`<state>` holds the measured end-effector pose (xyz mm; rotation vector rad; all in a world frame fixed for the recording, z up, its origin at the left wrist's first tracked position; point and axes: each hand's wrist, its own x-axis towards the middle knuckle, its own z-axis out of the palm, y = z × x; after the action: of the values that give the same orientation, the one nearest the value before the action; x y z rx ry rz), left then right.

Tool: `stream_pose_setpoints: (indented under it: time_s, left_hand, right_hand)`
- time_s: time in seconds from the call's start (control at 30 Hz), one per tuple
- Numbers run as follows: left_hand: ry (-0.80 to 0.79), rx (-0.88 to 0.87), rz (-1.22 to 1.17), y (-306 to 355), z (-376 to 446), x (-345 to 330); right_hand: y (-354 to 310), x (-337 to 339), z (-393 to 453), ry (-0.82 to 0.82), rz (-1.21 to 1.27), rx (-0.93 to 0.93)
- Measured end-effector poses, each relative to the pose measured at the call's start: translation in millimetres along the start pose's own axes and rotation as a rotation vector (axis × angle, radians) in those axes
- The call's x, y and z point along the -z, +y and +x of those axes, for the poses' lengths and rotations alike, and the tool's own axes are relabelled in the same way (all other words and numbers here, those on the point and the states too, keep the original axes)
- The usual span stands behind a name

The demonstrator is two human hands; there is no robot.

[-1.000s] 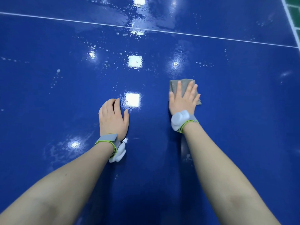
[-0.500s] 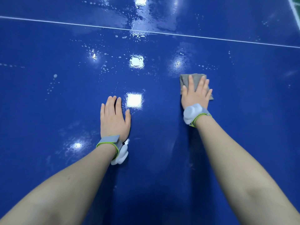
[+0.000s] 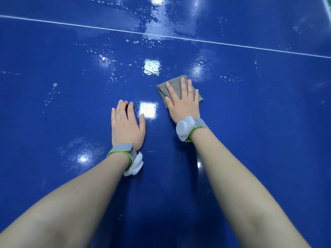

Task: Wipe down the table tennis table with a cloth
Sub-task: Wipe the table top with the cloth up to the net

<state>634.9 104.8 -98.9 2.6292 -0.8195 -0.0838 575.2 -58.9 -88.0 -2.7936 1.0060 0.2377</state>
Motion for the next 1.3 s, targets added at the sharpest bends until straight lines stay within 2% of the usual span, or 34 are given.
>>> stream_pose_setpoints:
  time_s: [0.1, 0.27, 0.4, 0.47, 0.57, 0.63, 0.7, 0.8, 0.87, 1.0, 1.07, 1.3]
  left_hand:
    - [-0.003, -0.006, -0.01, 0, 0, 0]
    - [-0.001, 0.0, -0.006, 1, 1, -1]
    - [0.003, -0.002, -0.001, 1, 3, -3]
    - [0.009, -0.003, -0.007, 1, 4, -4]
    - [0.013, -0.001, -0.011, 1, 6, -4]
    - [0.011, -0.003, -0.009, 1, 7, -5]
    - [0.013, -0.006, -0.008, 2, 8, -5]
    - [0.016, -0.005, -0.008, 2, 8, -6]
    - [0.026, -0.01, -0.002, 2, 8, -7]
    - [0.045, -0.006, 0.019, 1, 11, -10]
    - [0.056, -0.009, 0.018, 2, 11, -10]
    - [0.116, -0.027, 0.036, 2, 11, -14]
  right_hand:
    - [34, 3, 10, 0.015, 0.019, -0.105]
    - [104, 16, 29, 0.04, 0.132, -0.491]
    - [96, 18, 42, 0.08, 0.153, -0.63]
    - [69, 15, 47, 0.097, 0.099, -0.524]
    - [30, 9, 50, 0.077, 0.04, -0.233]
    - [25, 6, 51, 0.057, 0.024, -0.108]
    - [41, 8, 53, 0.077, 0.023, -0.13]
    - [89, 15, 52, 0.143, 0.106, -0.417]
    - [120, 21, 49, 0.146, 0.123, -0.533]
    - [127, 24, 58, 0.099, 0.096, -0.575]
    - [103, 22, 65, 0.092, 0.075, -0.507]
    - [5, 18, 79, 0.027, 0.032, -0.017]
